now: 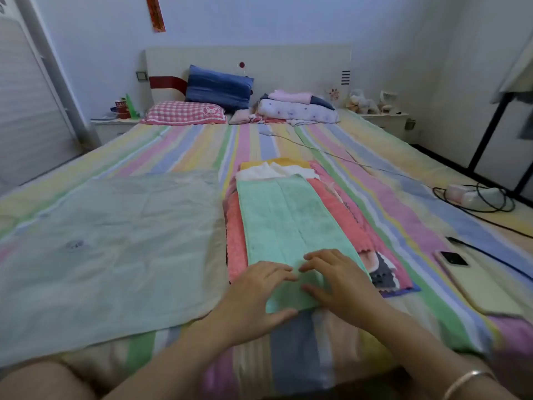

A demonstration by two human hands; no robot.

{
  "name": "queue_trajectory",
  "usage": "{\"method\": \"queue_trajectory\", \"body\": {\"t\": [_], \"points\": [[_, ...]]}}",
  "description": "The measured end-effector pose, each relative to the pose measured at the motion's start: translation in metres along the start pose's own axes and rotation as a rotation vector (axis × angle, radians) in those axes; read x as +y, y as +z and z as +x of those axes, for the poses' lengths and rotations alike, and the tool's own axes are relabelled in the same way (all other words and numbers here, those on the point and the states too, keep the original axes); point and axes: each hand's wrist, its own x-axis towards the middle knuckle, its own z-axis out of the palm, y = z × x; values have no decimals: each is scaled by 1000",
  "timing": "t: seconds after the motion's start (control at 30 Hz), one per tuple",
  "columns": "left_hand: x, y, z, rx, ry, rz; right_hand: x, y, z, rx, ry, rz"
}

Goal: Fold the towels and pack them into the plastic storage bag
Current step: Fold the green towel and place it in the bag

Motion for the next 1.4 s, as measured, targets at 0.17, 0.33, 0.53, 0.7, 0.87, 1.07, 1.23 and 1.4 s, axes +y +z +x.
{"method": "queue_trajectory", "body": {"t": [0.17, 0.33, 0.53, 0.7, 0.87, 1.07, 1.23, 1.4], "points": [[-7, 6, -6, -46, -5, 121, 7, 3, -22, -104, -15, -80], [-12, 1, -4, 60, -37, -7, 11, -3, -26, -26, -31, -71], [-27, -3, -3, 297, -225, -195, 25, -19, -20, 49, 99, 7], [-19, -23, 10, 430, -306, -394, 38, -27, -11, 196, 233, 191], [-12, -52, 20, 498, -366, -516, 13, -62, 1, 341, 317, 503], [10, -81, 22, 425, -409, -672, -6, -91, 7, 289, 430, 696], [-11, -61, 22, 324, -520, -472, 6, -76, 10, 158, 541, 621], [-41, -39, 42, 257, -625, -306, 21, -55, 29, 75, 598, 528]]}}
